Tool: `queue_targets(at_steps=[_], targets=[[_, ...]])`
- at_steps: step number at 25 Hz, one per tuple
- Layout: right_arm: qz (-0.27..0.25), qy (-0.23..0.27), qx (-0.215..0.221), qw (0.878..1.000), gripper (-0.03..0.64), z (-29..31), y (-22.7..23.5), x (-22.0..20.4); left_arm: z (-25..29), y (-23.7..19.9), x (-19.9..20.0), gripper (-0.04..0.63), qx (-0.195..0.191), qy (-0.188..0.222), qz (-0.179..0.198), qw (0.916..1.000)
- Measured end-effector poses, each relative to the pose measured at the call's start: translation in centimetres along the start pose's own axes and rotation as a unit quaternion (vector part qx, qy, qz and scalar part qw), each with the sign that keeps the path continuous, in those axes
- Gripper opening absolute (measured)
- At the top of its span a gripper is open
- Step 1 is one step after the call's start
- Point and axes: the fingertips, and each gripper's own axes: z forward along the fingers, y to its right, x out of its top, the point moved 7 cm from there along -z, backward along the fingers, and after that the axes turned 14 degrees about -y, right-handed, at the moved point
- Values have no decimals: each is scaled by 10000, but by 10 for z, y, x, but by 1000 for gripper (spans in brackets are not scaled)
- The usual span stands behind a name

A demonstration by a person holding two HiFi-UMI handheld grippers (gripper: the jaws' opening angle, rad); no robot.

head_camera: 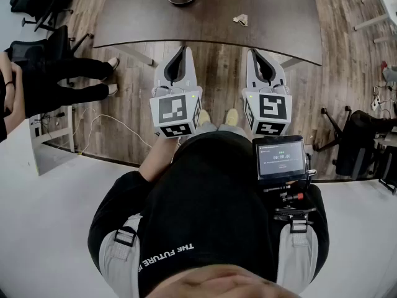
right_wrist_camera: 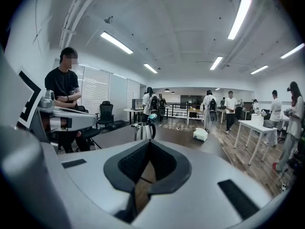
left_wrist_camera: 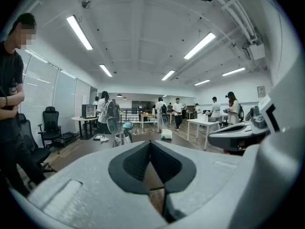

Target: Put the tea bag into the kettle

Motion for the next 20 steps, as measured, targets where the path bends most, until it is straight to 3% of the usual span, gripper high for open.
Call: queue_targets(at_steps=[11,20], targets=[[63,-25,4,10000,6,-3,-4,1,0,1,2,3,-66,-96,89,9999],[255,-166,-257,9992,6,-1,11,14,6,6,11,3,-65,-137,150,9998]])
